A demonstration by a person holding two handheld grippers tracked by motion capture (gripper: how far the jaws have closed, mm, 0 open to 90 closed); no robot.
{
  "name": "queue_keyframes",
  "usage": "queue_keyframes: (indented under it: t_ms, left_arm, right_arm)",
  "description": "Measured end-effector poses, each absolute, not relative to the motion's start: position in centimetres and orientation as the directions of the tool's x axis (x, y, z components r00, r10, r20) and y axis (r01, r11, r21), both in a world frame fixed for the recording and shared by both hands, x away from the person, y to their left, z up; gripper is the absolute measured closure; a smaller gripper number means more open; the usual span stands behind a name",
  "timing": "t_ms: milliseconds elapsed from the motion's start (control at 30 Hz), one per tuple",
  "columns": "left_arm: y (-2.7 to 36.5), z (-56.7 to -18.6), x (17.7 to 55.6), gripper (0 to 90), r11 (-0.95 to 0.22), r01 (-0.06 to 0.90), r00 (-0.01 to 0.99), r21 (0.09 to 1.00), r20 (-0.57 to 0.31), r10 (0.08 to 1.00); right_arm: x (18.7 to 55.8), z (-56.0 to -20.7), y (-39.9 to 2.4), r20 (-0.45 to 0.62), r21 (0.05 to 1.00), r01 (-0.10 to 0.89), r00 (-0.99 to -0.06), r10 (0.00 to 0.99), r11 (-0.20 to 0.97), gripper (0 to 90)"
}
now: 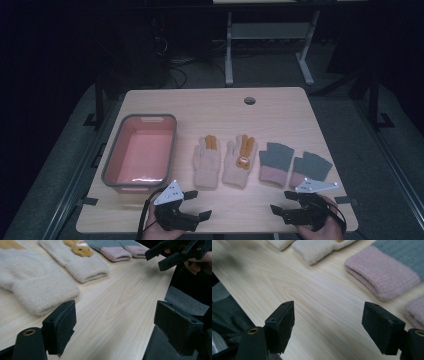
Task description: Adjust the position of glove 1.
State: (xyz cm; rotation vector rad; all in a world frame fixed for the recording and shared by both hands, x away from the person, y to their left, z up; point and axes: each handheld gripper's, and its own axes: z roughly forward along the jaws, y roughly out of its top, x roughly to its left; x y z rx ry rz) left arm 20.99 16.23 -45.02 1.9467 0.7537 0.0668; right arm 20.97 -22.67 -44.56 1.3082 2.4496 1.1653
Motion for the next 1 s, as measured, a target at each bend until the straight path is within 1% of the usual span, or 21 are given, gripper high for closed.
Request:
queue_keyframes:
  t_ms: [33, 200, 300, 700, 900, 1000]
  left_arm:
    - [16.2, -45.0, 21.0, 18.0, -0.301, 0.474, 0.805, 0.828, -0.269, 0.528]
    - [16.2, -45.1, 20.8, 18.0, -0.297, 0.474, 0.805, 0.829, -0.271, 0.528]
    - [16.3, -45.0, 20.8, 18.0, -0.297, 0.468, 0.807, 0.832, -0.266, 0.527]
    - [16.4, -45.0, 20.8, 18.0, -0.293, 0.469, 0.807, 0.833, -0.27, 0.525]
    - [16.5, -45.0, 20.7, 18.0, -0.288, 0.471, 0.805, 0.834, -0.273, 0.527]
    - [16.6, -45.0, 20.8, 18.0, -0.295, 0.458, 0.81, 0.838, -0.258, 0.526]
  right_arm:
    - [21.2, -44.3, -22.5, 0.217, 0.683, 0.646, -0.625, 0.75, 0.341, 25.5]
    - [22.5, -43.2, -21.7, 0.221, 0.669, 0.645, -0.647, 0.729, 0.369, 24.0]
    - [23.2, -42.7, -21.2, 0.231, 0.656, 0.654, -0.651, 0.724, 0.378, 23.9]
    - [25.3, -41.0, -19.6, 0.197, 0.618, 0.647, -0.677, 0.71, 0.446, 25.0]
    - [26.1, -40.6, -18.9, 0.203, 0.603, 0.652, -0.682, 0.703, 0.459, 25.0]
    - [26.7, -39.9, -18.2, 0.188, 0.603, 0.636, -0.7, 0.689, 0.481, 25.0]
